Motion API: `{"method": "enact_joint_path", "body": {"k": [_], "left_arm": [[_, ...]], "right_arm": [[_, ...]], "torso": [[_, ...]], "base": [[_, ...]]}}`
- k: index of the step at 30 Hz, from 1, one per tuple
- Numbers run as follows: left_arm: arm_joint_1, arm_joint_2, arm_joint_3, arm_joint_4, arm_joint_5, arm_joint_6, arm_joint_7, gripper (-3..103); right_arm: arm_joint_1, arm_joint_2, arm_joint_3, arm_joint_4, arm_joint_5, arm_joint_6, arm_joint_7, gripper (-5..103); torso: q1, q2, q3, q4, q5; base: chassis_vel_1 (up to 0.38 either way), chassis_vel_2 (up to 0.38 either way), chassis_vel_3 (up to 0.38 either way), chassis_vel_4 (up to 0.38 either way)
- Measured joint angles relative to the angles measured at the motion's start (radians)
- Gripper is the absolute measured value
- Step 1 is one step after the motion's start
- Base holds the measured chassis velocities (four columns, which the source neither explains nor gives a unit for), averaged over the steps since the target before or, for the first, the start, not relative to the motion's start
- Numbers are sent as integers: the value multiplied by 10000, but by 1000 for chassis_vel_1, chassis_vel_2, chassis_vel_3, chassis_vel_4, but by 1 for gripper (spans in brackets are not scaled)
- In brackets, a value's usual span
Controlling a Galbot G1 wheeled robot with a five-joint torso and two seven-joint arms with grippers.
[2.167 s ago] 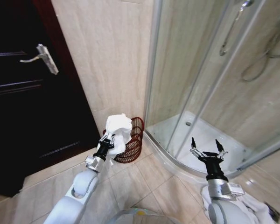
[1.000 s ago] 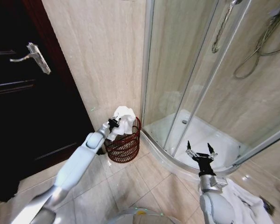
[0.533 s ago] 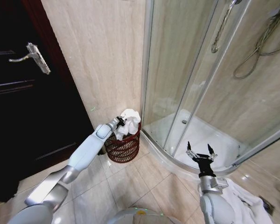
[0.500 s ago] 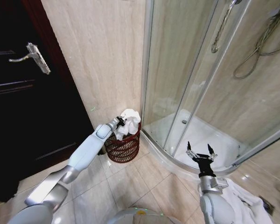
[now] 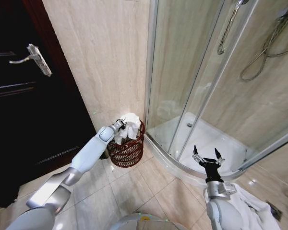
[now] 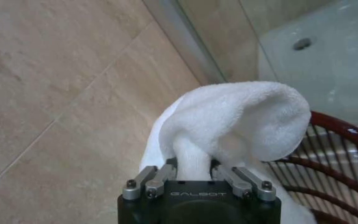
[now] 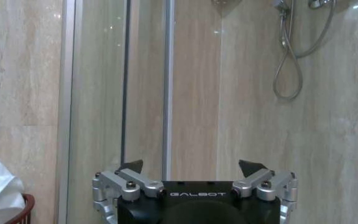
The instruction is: Discard the used towel into the hamper.
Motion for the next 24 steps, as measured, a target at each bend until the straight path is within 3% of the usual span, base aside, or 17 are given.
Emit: {"method": "enact_joint_path", "body": {"k": [1, 2, 4, 5, 6, 11, 20, 24], "left_arm": [[-93, 2, -72, -54, 15, 284, 368, 30], [-93, 2, -72, -54, 15, 284, 368, 30], [-333, 79, -170, -101, 38, 824, 1261, 42], [-333, 79, -170, -101, 38, 824, 1261, 42], [-465, 148, -164, -106, 23, 1080, 1617, 47], [-717, 164, -81, -36, -27, 1925, 2174, 69], [-710, 181, -111, -175, -49, 2285, 2203, 98], [-556, 234, -193, -407, -178, 2395, 2131, 100]], "right_arm": [[-2, 8, -2, 0, 33, 0, 0, 100], [-2, 8, -2, 0, 33, 0, 0, 100], [15, 18, -26, 3, 68, -11, 1, 100], [15, 18, -26, 3, 68, -11, 1, 100], [39, 0, -29, 3, 80, -25, 0, 100], [73, -62, 2, 17, 129, -48, -3, 100], [-24, -128, 125, 47, 244, -52, -3, 100], [-28, -135, 131, 145, 267, -92, 5, 100]], "torso": [[0, 1, 0, -1, 1], [0, 1, 0, -1, 1], [0, 1, 0, -2, 2], [0, 1, 0, -2, 2], [0, 2, 0, -1, 2], [1, 3, 1, -1, 1], [2, 4, 2, -1, 2], [2, 4, 2, -1, 1]], "base": [[0, 0, 0, 0], [0, 0, 0, 0], [0, 0, 0, 0], [0, 0, 0, 0], [0, 0, 0, 0], [0, 0, 0, 0], [0, 0, 0, 0], [0, 0, 0, 0]]}}
